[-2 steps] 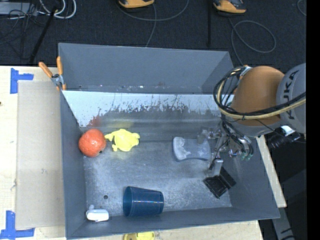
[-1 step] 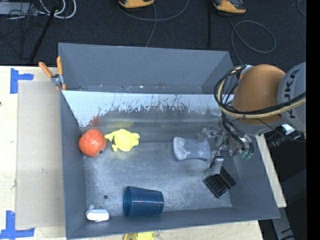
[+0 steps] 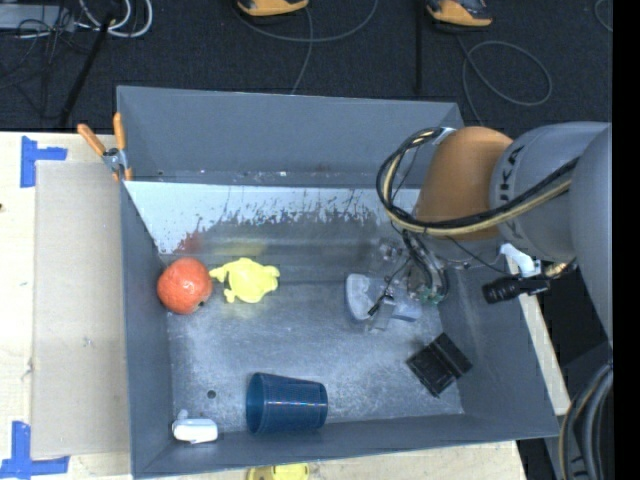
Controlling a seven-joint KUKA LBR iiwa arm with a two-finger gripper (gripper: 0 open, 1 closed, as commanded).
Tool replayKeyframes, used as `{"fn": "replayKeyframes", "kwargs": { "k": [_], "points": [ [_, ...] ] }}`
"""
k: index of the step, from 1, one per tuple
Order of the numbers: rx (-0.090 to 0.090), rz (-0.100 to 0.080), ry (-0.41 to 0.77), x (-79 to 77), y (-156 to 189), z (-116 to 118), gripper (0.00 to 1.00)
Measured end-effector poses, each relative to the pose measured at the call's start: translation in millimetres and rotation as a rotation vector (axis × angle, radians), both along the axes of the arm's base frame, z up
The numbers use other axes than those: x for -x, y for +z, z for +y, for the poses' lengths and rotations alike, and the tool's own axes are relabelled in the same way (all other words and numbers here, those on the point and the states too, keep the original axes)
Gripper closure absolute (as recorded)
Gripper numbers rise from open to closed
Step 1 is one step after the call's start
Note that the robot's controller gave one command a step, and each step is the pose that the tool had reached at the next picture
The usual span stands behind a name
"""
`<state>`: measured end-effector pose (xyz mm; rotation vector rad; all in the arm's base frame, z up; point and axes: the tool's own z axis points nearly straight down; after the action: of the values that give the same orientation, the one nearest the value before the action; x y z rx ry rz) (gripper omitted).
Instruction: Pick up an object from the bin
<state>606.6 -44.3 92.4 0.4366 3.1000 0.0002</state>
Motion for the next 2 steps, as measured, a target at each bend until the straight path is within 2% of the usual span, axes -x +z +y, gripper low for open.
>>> {"fn": "replayKeyframes", "kwargs": {
  "k": [1,2],
  "points": [
    [-0.001,0.014,0.082,-8.1,-9.8,12.2,0.0],
    [-0.001,0.01,0.217,-6.9,-0.3,11.8,0.0]
  ]
}}
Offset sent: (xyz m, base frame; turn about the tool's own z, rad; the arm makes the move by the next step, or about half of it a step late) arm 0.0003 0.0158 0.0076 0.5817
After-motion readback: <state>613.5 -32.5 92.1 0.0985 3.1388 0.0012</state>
